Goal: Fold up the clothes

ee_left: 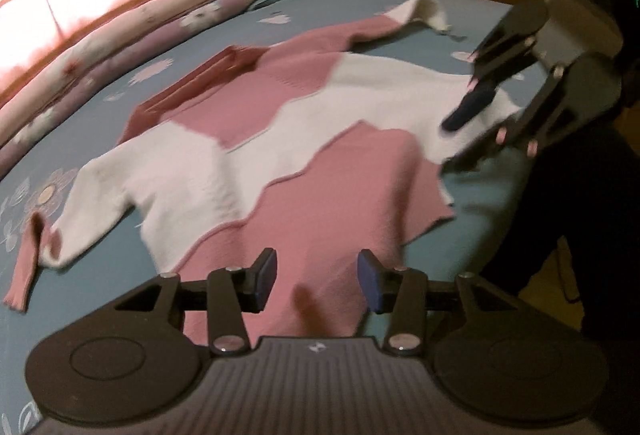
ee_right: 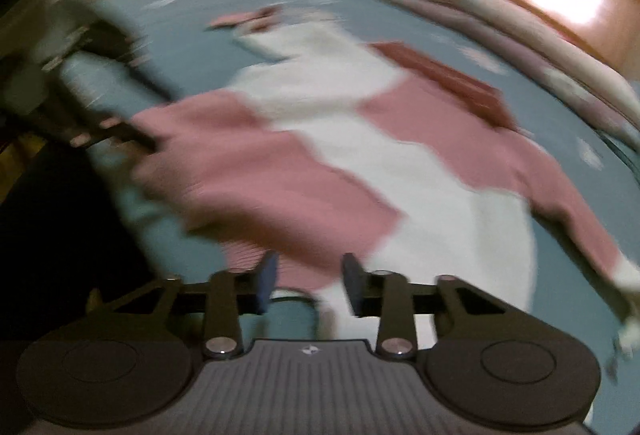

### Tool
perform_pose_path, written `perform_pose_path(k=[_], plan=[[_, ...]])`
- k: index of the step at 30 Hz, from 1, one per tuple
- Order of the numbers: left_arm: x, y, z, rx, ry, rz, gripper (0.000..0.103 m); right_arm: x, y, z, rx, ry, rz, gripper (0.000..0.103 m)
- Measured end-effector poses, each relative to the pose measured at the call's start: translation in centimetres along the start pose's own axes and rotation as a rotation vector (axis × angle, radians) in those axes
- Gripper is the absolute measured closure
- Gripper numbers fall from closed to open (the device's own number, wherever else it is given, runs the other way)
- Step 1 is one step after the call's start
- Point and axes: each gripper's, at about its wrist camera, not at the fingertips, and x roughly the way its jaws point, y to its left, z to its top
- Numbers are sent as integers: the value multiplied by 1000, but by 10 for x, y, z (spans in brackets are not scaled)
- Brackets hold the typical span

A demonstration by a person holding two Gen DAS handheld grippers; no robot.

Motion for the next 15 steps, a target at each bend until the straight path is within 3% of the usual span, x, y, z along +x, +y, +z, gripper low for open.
perform_pose_path(k=[2, 7, 10, 15], plan=[[1, -2, 1, -2, 5, -9, 57, 9, 13, -1, -142, 27, 18, 71], [1, -2, 0, -19, 14, -8, 57, 31, 32, -6, -510, 152, -41, 71], [1, 2, -5, -59, 13, -15, 56, 39, 38, -10, -663, 200, -28, 71], [4, 6, -12, -97, 27, -16, 56, 45, 46, -3, -857, 206, 5, 71]])
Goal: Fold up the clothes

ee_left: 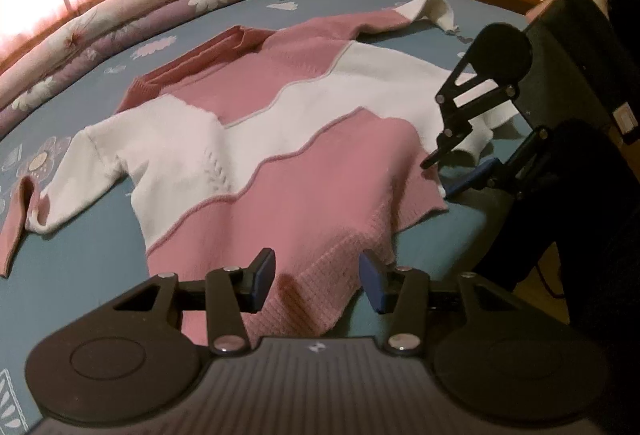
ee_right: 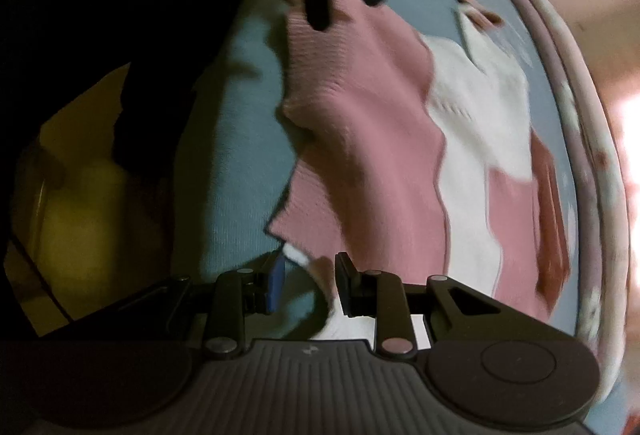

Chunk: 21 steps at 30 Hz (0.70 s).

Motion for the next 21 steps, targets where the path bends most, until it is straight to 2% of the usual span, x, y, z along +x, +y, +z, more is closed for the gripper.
perform_pose_path(k=[2, 3, 4, 6, 8, 15, 21], plan=[[-1, 2, -2, -15, -2, -1, 56, 2, -6, 5, -20, 0, 29, 73], [-2, 3, -2, -23, -6, -1, 55, 3, -11, 7, -18, 0, 45, 77], [-3, 3, -3, -31, -10, 0, 54, 5, -12, 8, -9, 4, 53, 86], [-5, 5, -5, -47, -18, 0, 48, 7, -13, 8, 12, 12, 66, 90], [-9, 5, -8, -61, -31, -9, 48, 2, -16, 5, 53, -4, 73, 97], [-8, 1, -11, -48, -30, -12, 47, -36, -59, -21, 345, -93, 122, 97], [-4, -14, -4, 6, -40, -60, 46, -66, -87, -46, 498, -162, 149, 97]])
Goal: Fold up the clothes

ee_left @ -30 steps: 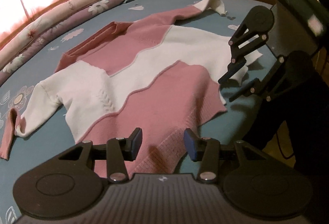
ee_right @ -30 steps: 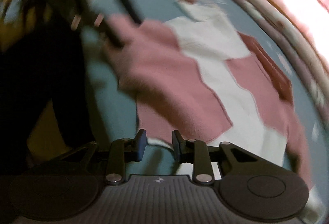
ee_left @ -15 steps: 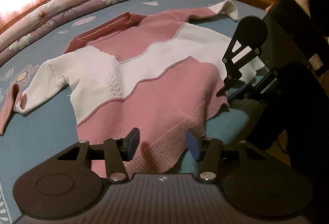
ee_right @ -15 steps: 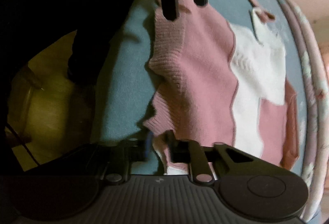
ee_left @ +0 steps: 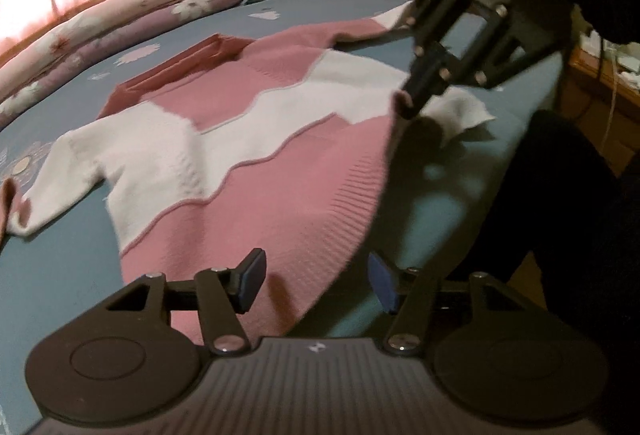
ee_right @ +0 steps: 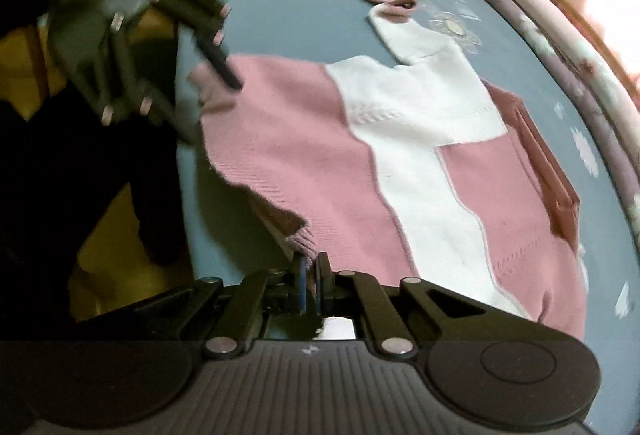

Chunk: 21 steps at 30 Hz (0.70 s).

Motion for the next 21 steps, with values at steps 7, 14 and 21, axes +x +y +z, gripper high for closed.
perform_pose_path(k=[7, 14, 21], plan=[[2, 0, 2, -3, 8, 4, 43, -11, -12, -8, 124, -26, 52, 97], [11, 4, -3, -40, 46, 8, 40, 37, 27, -24, 4, 158, -25, 90], [4, 7, -10, -41, 59, 46, 41, 27, 51, -19, -15, 53, -41, 57]])
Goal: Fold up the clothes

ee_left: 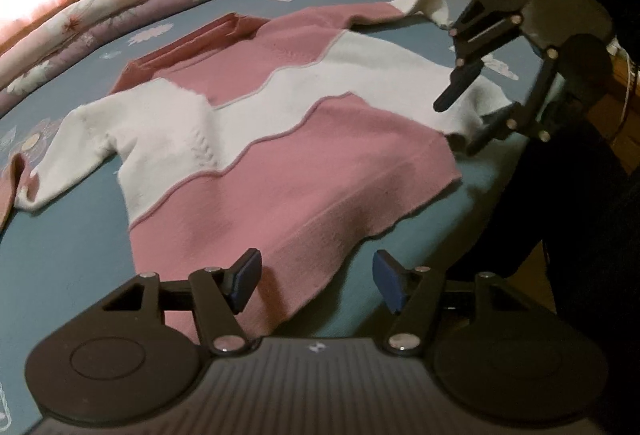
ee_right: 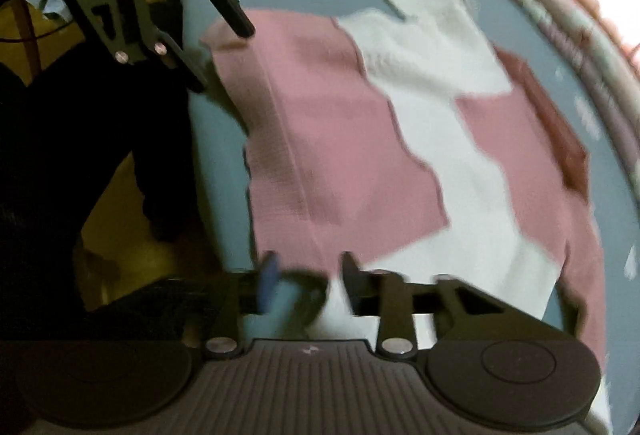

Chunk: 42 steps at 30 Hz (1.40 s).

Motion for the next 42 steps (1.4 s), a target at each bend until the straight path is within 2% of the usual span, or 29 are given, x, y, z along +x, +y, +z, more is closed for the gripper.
perform_pose_path(k=[5, 7, 9, 11, 13, 16, 18, 20, 23, 27, 30, 32, 34, 36, 39, 42], plan=[[-8, 15, -12, -67, 21, 82, 40, 5, 5, 7, 41, -48, 29, 57], [-10, 27, -18, -129, 42, 122, 40, 6, 6, 8, 64, -65, 32, 57], [-9, 45, -24, -243, 55, 123, 41, 6, 6, 8, 88, -81, 35, 57], [-8, 67, -34, -409, 47, 84, 42, 4, 6, 8, 111, -93, 35, 57], [-8, 90, -46, -597, 5, 43, 42, 4, 5, 7, 128, -99, 31, 57], [-3, 114, -63, -789, -40, -22, 46, 1, 4, 5, 149, -105, 28, 56], [7, 123, -72, -851, -42, -76, 46, 0, 4, 3, 161, -103, 27, 56], [14, 128, -78, -887, -78, -133, 46, 0, 5, 2, 170, -101, 22, 56], [25, 135, -84, -977, -97, -294, 46, 0, 5, 1, 187, -103, 23, 56], [28, 132, -84, -1011, -128, -405, 46, -1, 5, 0, 195, -107, 19, 55], [19, 133, -78, -1057, -261, -561, 46, -1, 4, 1, 197, -111, 12, 53], [13, 135, -68, -1044, -336, -594, 44, 0, 2, 2, 200, -117, 10, 52], [15, 138, -53, -1008, -355, -599, 41, 0, 1, 4, 205, -126, 10, 52], [25, 140, -38, -975, -325, -598, 41, 1, 0, 8, 211, -139, 9, 52], [40, 139, -18, -921, -259, -498, 41, 0, 3, 14, 216, -161, -6, 52], [49, 137, -8, -884, -235, -489, 41, -2, 4, 16, 220, -177, -12, 52]])
